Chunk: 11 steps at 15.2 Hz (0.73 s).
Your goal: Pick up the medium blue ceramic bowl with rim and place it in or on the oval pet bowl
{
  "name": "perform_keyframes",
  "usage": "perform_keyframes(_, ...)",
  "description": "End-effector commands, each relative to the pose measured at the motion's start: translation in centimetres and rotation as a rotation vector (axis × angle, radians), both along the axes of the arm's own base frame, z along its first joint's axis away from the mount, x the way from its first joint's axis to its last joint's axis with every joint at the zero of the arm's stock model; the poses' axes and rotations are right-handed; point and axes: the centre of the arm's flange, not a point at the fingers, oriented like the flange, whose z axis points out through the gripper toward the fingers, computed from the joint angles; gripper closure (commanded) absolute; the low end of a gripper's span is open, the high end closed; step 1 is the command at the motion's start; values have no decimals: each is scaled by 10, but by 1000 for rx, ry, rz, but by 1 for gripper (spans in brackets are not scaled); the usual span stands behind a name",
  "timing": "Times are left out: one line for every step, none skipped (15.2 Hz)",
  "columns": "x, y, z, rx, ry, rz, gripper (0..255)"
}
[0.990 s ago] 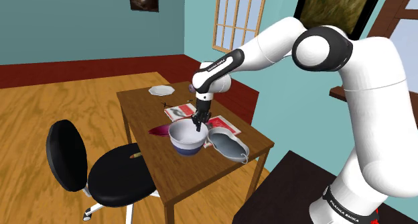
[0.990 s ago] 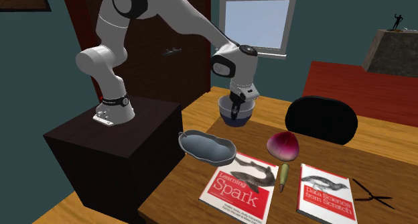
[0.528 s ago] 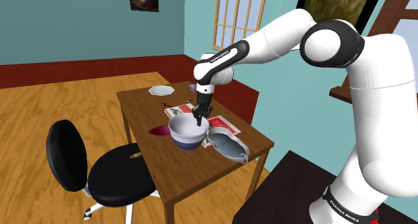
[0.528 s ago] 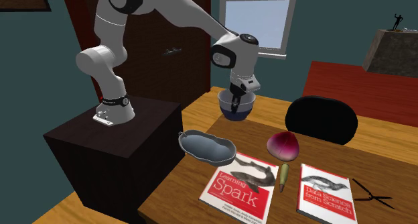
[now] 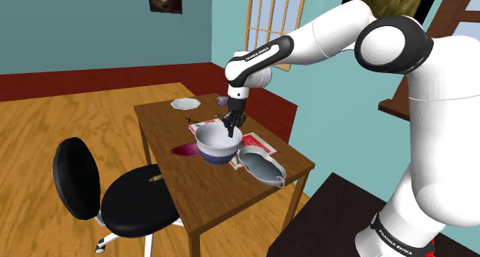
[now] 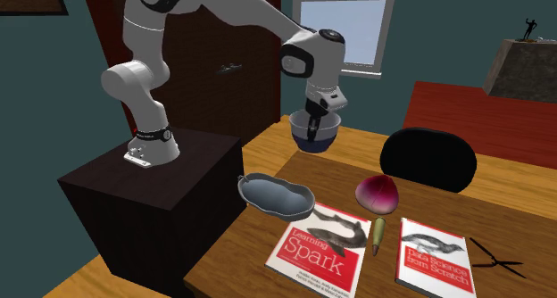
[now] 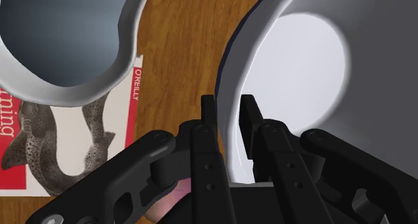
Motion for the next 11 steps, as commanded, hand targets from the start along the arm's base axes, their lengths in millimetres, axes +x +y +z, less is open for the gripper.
perform_keyframes(-7,-18,4,0,-1,0,255)
perform_keyframes(-13,-30,5,0,-1,0,255)
perform_keyframes(-19,-42,7,0,-1,0,255)
perform_keyframes(-24,-53,9,0,-1,0,255)
perform_keyframes(-30,-65,10,0,-1,0,255)
perform_keyframes(-36,-77,12,0,-1,0,255)
perform_keyframes(-42,-89,13,0,-1,0,255)
perform_keyframes(-48,-100,15,0,-1,0,255)
perform_keyframes(-53,-112,16,0,-1,0,255)
perform_keyframes(-59,-124,18,0,-1,0,255)
perform_keyframes(-65,-136,19,0,-1,0,255)
